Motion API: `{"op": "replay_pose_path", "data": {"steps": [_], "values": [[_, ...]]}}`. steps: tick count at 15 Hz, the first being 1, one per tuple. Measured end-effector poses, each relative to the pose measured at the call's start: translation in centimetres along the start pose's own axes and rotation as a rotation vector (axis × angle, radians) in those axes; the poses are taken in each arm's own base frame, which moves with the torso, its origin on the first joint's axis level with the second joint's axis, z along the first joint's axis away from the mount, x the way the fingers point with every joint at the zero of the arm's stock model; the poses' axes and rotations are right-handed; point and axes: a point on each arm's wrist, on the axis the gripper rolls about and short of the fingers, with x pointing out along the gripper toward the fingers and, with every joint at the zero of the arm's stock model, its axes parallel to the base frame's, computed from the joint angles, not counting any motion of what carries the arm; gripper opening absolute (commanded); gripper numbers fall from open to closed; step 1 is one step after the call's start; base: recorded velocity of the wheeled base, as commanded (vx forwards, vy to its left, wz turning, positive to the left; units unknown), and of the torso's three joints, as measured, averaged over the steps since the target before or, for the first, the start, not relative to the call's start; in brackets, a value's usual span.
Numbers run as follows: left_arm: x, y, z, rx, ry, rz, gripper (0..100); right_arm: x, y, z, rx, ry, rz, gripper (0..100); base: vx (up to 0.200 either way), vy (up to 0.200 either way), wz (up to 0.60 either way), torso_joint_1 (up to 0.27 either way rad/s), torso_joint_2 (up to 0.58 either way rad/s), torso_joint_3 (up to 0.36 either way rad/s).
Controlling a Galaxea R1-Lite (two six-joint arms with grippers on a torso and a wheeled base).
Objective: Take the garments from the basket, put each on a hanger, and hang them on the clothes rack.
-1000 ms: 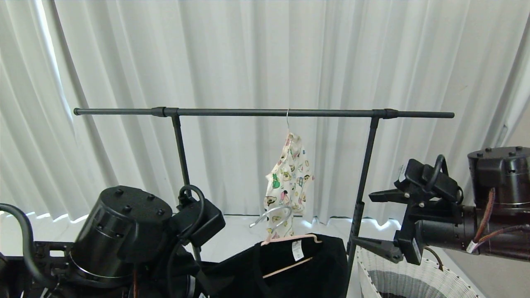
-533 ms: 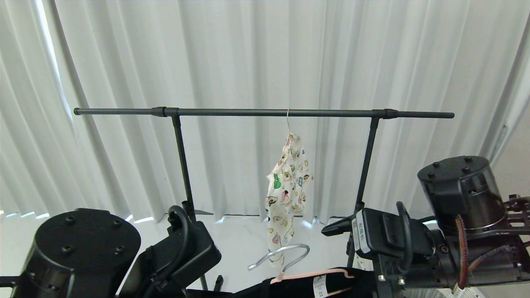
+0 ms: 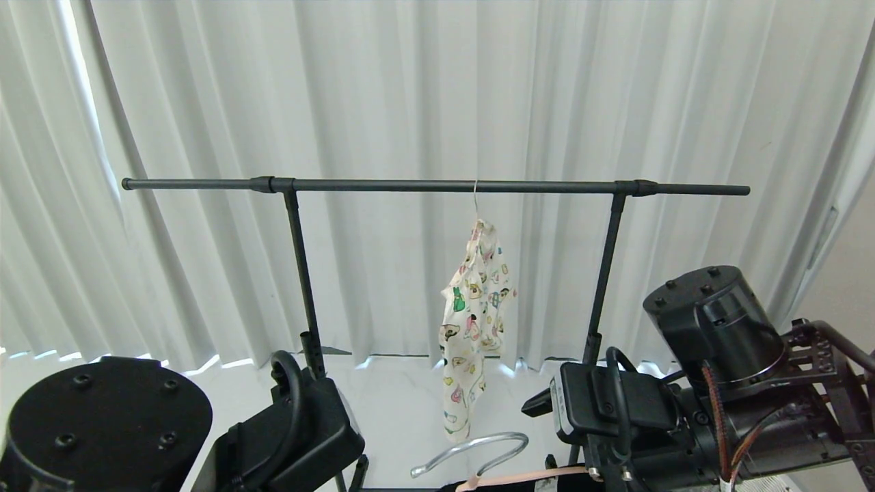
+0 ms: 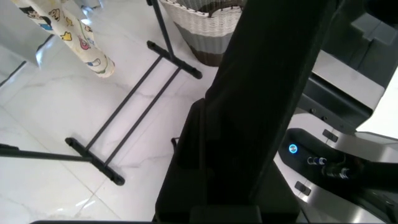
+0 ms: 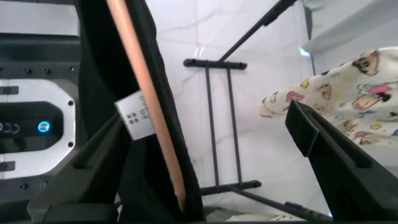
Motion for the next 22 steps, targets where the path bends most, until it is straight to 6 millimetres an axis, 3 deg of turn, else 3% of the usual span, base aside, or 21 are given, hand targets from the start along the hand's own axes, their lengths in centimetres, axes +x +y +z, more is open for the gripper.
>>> {"op": "replay_pose_path", "data": {"steps": [2,3,11,12,22], "values": [[-0.1,0.0,0.0,0.0,-0.003,0.0,0,0.0,0.0,0.0,0.03,0.003,-0.002,100,0.0,0.0,0.0,0.0,0.0,0.0],[-0.1,0.0,0.0,0.0,-0.004,0.0,0,0.1,0.1,0.0,0.032,0.003,0.001,0,0.0,0.0,0.0,0.0,0.0,0.0],[-0.1,0.0,0.0,0.0,-0.005,0.005,0,0.2,0.5,0.8,0.013,-0.017,0.012,0,0.0,0.0,0.0,0.0,0.0,0.0],[-0.1,0.0,0.0,0.0,-0.004,0.007,100,0.2,0.5,0.9,0.01,-0.019,0.011,0,0.0,0.0,0.0,0.0,0.0,0.0],[-0.1,0.6,-0.9,-0.019,0.018,0.071,100,-1.7,0.5,0.6,-0.004,-0.045,-0.031,0,0.0,0.0,0.0,0.0,0.0,0.0]]}}
